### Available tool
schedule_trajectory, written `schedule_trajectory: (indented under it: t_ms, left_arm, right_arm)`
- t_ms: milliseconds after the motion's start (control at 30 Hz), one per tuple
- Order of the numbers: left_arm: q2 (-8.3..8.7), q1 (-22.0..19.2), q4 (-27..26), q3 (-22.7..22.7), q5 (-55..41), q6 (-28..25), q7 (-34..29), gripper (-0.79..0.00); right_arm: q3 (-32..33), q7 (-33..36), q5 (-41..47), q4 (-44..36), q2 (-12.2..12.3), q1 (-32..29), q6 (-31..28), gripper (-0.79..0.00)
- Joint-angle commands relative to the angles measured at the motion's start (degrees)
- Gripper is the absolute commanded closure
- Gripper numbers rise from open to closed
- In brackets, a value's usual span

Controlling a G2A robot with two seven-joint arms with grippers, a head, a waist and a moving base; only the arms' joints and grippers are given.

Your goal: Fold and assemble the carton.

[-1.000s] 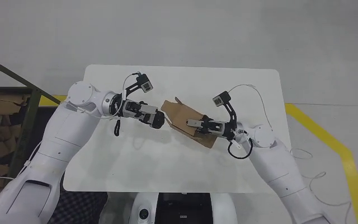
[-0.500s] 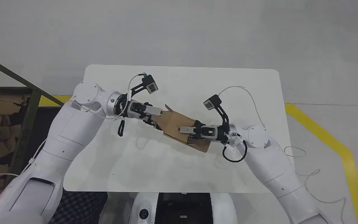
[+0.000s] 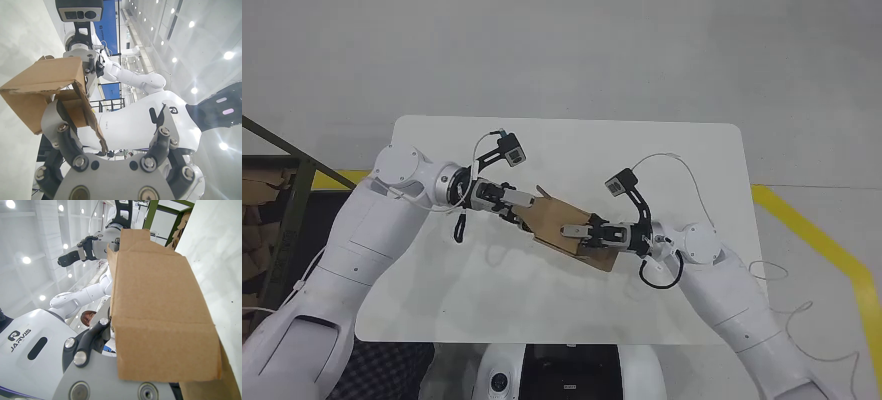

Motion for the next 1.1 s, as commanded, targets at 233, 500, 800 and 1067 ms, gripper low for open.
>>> schedule_trajectory:
  t_ms: [233,500,800,1067]
  left_arm:
    - [1.38,1.43,2.05,-5.01,0.01,-0.73,0.00,-0.785]
    - [2.03,1.85,2.33,-8.10,0.29,-0.74,0.09,-0.785]
    - [1.30,1.09,1.40,-6.16,1.36,-0.75,1.35,-0.785]
    - [0.85,0.99,0.18,-5.17,0.76,-0.50,0.12,-0.785]
  right_arm:
    - [-0.07,2.55,0.83,0.13,0.05,0.14,0.25,0.000]
    - [-2.23,3.84,0.57,-0.79,-0.35,0.24,0.99,0.000]
    - [-4.96,4.56,0.74,-0.45,-1.08,1.05,1.33,0.000]
    - [-4.49,3.44,0.47,0.92,-1.18,1.57,0.67,0.000]
